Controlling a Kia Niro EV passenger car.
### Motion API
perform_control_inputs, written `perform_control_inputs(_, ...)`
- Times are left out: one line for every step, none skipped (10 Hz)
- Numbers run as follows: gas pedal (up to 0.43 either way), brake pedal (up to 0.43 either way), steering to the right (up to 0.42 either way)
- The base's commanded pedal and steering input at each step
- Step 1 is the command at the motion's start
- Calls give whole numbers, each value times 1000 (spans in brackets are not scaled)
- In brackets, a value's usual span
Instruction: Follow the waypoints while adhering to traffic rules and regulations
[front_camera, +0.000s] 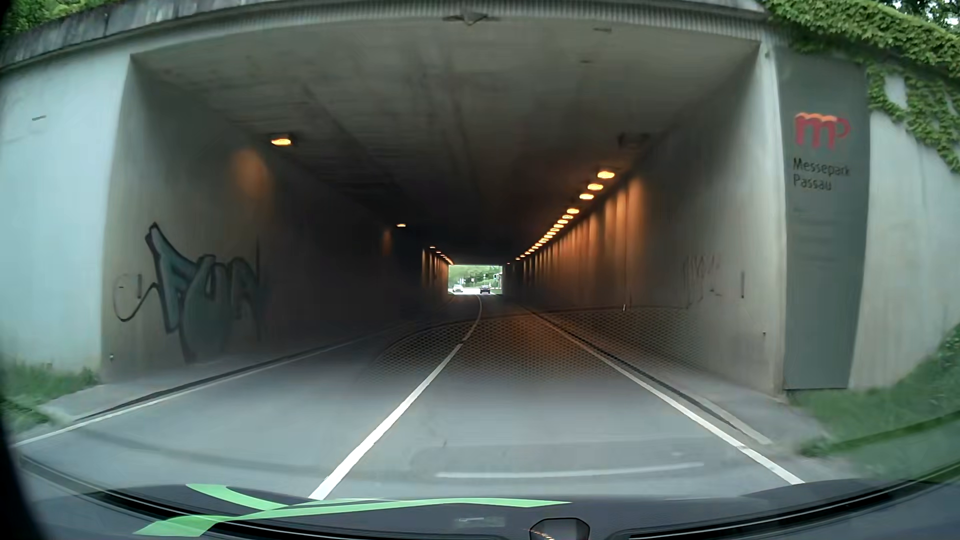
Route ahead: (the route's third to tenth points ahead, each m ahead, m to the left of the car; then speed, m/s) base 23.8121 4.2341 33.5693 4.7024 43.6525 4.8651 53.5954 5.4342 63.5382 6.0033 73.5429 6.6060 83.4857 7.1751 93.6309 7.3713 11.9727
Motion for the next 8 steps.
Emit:
perform_control_inputs(0, 0, -2)
perform_control_inputs(8, 0, -2)
perform_control_inputs(8, 0, -2)
perform_control_inputs(8, 0, -2)
perform_control_inputs(8, 0, -2)
perform_control_inputs(8, 0, -2)
perform_control_inputs(8, 0, -2)
perform_control_inputs(8, 0, -2)
